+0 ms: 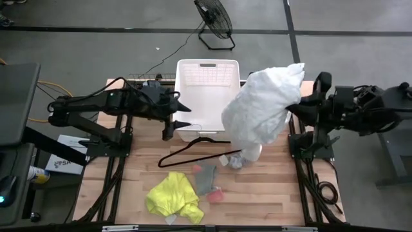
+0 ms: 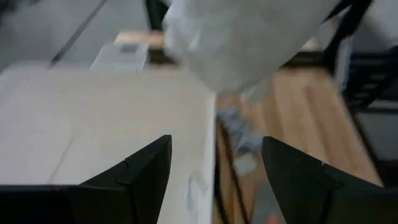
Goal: Pick & Place Cloths
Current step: Put the white dress into the large white bin
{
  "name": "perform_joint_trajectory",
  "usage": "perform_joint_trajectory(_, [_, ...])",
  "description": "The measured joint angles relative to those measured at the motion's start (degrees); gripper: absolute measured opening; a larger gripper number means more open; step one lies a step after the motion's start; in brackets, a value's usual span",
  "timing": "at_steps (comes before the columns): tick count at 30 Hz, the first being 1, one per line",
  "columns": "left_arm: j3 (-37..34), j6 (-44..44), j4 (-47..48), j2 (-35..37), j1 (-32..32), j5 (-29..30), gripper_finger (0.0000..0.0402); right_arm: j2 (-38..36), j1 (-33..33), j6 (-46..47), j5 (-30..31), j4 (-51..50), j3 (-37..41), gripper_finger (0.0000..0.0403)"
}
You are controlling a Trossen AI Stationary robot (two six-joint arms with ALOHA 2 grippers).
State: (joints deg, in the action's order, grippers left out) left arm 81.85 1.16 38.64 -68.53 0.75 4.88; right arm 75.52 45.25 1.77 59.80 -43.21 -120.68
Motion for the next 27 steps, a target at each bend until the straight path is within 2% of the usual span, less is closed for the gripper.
perform_joint_trajectory(8, [-0.1, -7.2, -8.1, -3.0, 0.0, -5.8, 0.0246, -0.3, 0.0, -6.7, 3.9, 3.3, 0.0, 0.0008])
perform_joint_trajectory(15, [0.0, -8.3, -16.2, -4.8, 0.0, -6.4, 0.0246, -0.5, 0.0, -8.6, 4.9, 3.3, 0.0, 0.0008])
perform_joint_trajectory(21, [-0.1, -9.8, -23.7, -5.6, 0.0, -11.2, 0.0247, -0.5, 0.0, -9.1, 4.8, 3.2, 0.0, 0.0008])
perform_joint_trajectory(24, [0.0, -9.9, -28.2, -6.1, 0.0, -14.2, 0.0262, -0.4, -0.6, -9.1, 4.6, 3.2, 0.0, 0.0008])
perform_joint_trajectory(27, [-0.1, -9.7, -30.0, -6.6, 0.0, -16.0, 0.0293, -0.1, -2.4, -9.1, 3.0, 3.2, 0.0, 0.0008])
